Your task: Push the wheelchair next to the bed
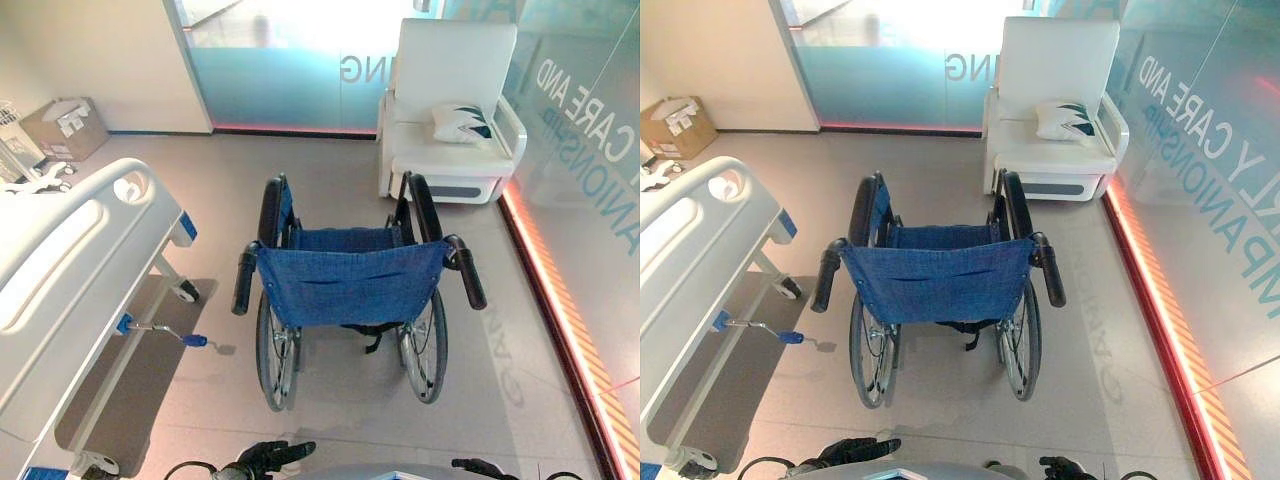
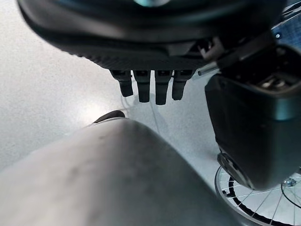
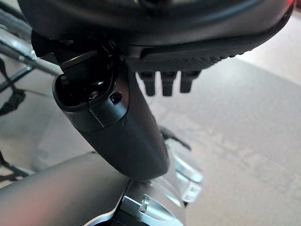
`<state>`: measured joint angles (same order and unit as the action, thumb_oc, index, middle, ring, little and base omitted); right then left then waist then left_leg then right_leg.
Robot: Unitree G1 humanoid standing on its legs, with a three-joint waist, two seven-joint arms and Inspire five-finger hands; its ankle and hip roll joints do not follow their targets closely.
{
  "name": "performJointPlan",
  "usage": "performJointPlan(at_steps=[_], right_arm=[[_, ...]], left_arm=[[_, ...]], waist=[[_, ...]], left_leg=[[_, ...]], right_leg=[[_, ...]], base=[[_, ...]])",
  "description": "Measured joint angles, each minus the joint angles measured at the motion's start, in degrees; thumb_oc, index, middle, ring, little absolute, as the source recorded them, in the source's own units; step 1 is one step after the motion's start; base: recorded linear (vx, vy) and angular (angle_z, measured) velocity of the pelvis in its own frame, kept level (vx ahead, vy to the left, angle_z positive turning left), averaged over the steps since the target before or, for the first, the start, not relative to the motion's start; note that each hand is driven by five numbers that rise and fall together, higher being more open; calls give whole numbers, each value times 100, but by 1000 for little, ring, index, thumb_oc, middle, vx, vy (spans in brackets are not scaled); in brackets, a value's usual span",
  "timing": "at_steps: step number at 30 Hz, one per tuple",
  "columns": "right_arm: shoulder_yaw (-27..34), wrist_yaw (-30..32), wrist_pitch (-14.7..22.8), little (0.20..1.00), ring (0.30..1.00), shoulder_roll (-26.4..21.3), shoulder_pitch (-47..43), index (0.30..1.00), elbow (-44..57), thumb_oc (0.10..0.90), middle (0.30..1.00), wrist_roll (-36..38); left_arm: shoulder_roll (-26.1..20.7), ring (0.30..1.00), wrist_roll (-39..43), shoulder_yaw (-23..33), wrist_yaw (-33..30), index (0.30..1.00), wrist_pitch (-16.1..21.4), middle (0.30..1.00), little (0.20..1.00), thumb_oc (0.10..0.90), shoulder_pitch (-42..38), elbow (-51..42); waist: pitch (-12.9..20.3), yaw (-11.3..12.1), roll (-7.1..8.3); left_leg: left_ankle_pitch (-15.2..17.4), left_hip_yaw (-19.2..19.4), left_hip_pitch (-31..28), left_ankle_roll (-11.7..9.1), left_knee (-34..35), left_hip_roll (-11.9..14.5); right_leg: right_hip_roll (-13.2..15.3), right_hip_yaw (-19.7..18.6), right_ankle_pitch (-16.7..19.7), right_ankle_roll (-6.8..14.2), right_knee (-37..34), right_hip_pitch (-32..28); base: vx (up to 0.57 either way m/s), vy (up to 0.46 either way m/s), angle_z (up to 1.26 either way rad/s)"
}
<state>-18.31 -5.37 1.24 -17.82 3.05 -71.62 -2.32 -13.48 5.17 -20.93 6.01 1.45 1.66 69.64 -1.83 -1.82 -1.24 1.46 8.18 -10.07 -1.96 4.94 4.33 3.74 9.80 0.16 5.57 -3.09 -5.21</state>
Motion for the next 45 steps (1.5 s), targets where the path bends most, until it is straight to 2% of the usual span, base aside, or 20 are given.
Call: performJointPlan(at_steps=[5, 9, 13, 19, 20, 21, 23, 25, 29, 30, 34, 36, 37, 38, 39, 42, 45], right_arm=[[-4, 0, -1, 900, 900, -1, 1, 900, 0, 800, 900, -1], [-3, 0, -10, 900, 900, 1, 4, 900, -1, 800, 900, 31], [44, 41, -103, 900, 900, 3, 58, 900, -7, 800, 900, 468], [770, 236, -103, 900, 900, 44, 148, 900, -18, 800, 900, 1098], [1123, 364, -97, 900, 900, 13, 104, 900, 20, 800, 900, 1428], [1157, 456, -78, 900, 900, 0, 78, 900, 34, 800, 900, 1498], [1629, 603, -86, 900, 900, -138, 39, 900, 233, 800, 900, 1731], [1829, 673, -80, 900, 900, -461, -31, 900, 410, 800, 900, 1870], [2297, 1003, -140, 900, 900, -1322, -157, 900, 1053, 800, 900, 1979], [2515, 1250, -205, 900, 900, -1580, -172, 900, 1420, 800, 900, 2133], [2749, 1988, -309, 900, 900, -2168, -294, 900, 2649, 800, 900, 2365], [2756, 2289, -287, 900, 900, -2251, -345, 900, 3180, 800, 900, 2365], [2803, 2566, -318, 900, 900, -2261, -404, 900, 3706, 800, 900, 2368], [2860, 2665, -318, 900, 900, -2261, -426, 900, 3944, 800, 900, 2366], [2982, 2915, -364, 900, 900, -2278, -485, 900, 4529, 800, 900, 2357], [3157, 3191, -352, 900, 900, -2314, -677, 900, 5416, 800, 900, 2316], [3166, 3311, -430, 900, 900, -2439, -964, 900, 6367, 800, 900, 2308]], left_arm=[[6, 900, -11, -16, -47, 900, 18, 900, 900, 800, 2, 0], [15, 900, 330, 6, -116, 900, 12, 900, 900, 800, 5, 0], [53, 900, 803, 264, -124, 900, -107, 900, 900, 800, 20, 18], [58, 900, 1126, 784, -350, 900, -155, 900, 900, 800, 16, 40], [-25, 900, 1185, 917, -492, 900, -62, 900, 900, 800, 6, 20], [-65, 900, 1221, 924, -573, 900, -7, 900, 900, 800, 1, 19], [-277, 900, 1241, 1165, -713, 900, 42, 900, 900, 800, 0, -156], [-589, 900, 1234, 1283, -831, 900, 55, 900, 900, 800, 0, -411], [-1380, 900, 1498, 1888, -1003, 900, 34, 900, 900, 800, -18, -1302], [-1626, 900, 1540, 2123, -1173, 900, 21, 900, 900, 800, -32, -1646], [-2352, 900, 1333, 2253, -1745, 900, -40, 900, 900, 800, -182, -2605], [-2582, 900, 881, 2252, -2008, 900, -68, 900, 900, 800, -247, -2995], [-2828, 900, 518, 2241, -2195, 900, -230, 900, 900, 800, -282, -3496], [-2950, 900, 419, 2246, -2238, 900, -244, 900, 900, 800, -315, -3712], [-3157, 900, 354, 2373, -2285, 900, -408, 900, 900, 800, -439, -4303], [-3266, 900, 373, 2678, -2374, 900, -459, 900, 900, 800, -781, -5074], [-3317, 900, 889, 2867, -2304, 900, -544, 900, 900, 800, -1234, -5878]], waist=[[-5, -3, -9], [-5, 0, -8], [-6, 1, -6], [-58, -35, 29], [-62, -34, 33], [-64, -37, 36], [-66, -30, 43], [-80, -28, 46], [-98, -11, 55], [-81, -4, 32], [-118, -21, 74], [-151, -30, 85], [-168, -30, 95], [-196, -27, 97], [-243, -26, 82], [-271, 1, 15], [-323, 15, -57]], left_leg=[[0, -1, -47, 1, 12, 1], [0, -4, -48, 1, 10, 1], [0, -8, -76, 0, 11, 0], [3, 4, -158, 1, 19, 1], [3, 19, -161, 1, 21, 4], [2, 20, -163, 1, 20, 6], [0, 21, -160, -1, 21, 5], [0, 22, -153, 0, 20, 0], [-10, 13, -128, 10, 39, -16], [-10, 11, -121, 11, 54, -27], [-20, 4, -119, 18, 22, -46], [-23, 5, -97, 16, 22, -47], [-26, 4, -96, 13, 22, -49], [-26, 2, -99, 13, 22, -49], [-32, -12, -89, 19, 22, -54], [-33, -16, -80, 21, 23, -62], [-35, -22, -67, 19, 23, -59]], right_leg=[[-1, 1, -1, 1, -8, -46], [-1, 3, -1, 0, -9, -49], [-2, 4, 0, 0, -8, -66], [-4, -11, -2, 2, -2, -144], [-5, -20, -2, 2, 2, -141], [-6, -20, -1, 1, 2, -141], [-7, -32, 2, 0, 14, -135], [-2, -34, 9, 11, 10, -131], [13, -21, 27, 34, -13, -125], [16, -21, 54, 38, -70, -146], [16, -39, 146, 36, -192, -163], [16, -40, 149, 36, -192, -149], [16, -47, 149, 36, -192, -139], [16, -46, 149, 36, -192, -144], [25, -32, 150, 38, -193, -146], [35, -23, 151, 41, -194, -157], [34, -18, 151, 41, -195, -147]], base=[[0, 0, 0], [0, 0, 0], [8, -1, 0], [5, -3, 0], [0, 0, 0], [0, 0, 0], [-37, -5, 0], [-50, 12, 0], [-53, 11, 2], [-33, 14, 0], [-40, 20, -2], [-39, 17, -2], [-33, 15, 0], [-20, 19, 4], [-10, 9, 6], [19, 14, 6], [10, 4, 1]])
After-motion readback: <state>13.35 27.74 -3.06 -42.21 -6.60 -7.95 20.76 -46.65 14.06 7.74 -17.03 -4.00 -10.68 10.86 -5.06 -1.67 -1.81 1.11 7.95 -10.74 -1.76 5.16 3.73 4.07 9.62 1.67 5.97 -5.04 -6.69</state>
